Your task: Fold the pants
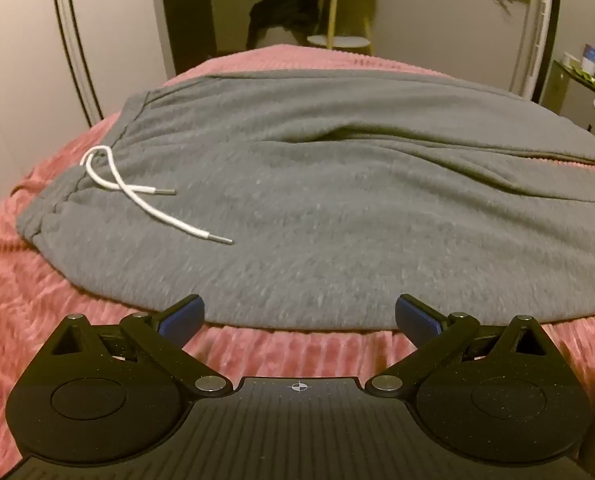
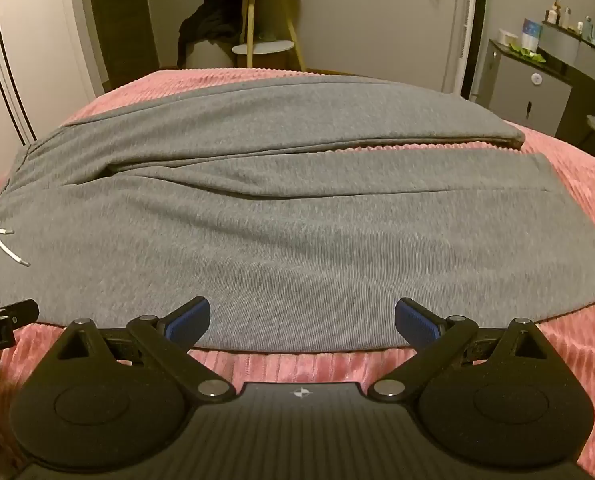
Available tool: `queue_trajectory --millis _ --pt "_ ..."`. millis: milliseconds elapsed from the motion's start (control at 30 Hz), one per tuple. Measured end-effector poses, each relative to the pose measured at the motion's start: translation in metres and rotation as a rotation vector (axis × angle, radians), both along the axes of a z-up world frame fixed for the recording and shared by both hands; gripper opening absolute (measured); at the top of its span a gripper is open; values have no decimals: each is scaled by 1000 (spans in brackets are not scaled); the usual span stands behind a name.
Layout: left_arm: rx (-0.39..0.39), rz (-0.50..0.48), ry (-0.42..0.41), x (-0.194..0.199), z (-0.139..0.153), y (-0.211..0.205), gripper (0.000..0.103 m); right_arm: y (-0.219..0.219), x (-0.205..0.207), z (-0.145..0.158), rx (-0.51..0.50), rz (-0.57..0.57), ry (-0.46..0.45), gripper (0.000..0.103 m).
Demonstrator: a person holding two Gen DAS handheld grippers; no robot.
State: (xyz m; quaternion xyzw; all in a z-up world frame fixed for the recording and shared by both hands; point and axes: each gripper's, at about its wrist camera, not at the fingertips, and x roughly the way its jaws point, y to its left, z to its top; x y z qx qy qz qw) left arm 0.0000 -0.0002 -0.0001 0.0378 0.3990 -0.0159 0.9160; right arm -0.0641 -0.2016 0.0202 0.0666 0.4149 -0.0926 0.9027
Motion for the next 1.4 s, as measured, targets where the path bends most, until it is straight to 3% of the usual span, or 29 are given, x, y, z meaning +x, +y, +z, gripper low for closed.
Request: queue_trajectory --millis 233,1400 --pt "-30 -5 20 0 0 1 103 0 0 0 5 -3 -2 99" --pt "-26 -24 53 1 -6 -1 103 -6 1 -2 56 -24 -1 99"
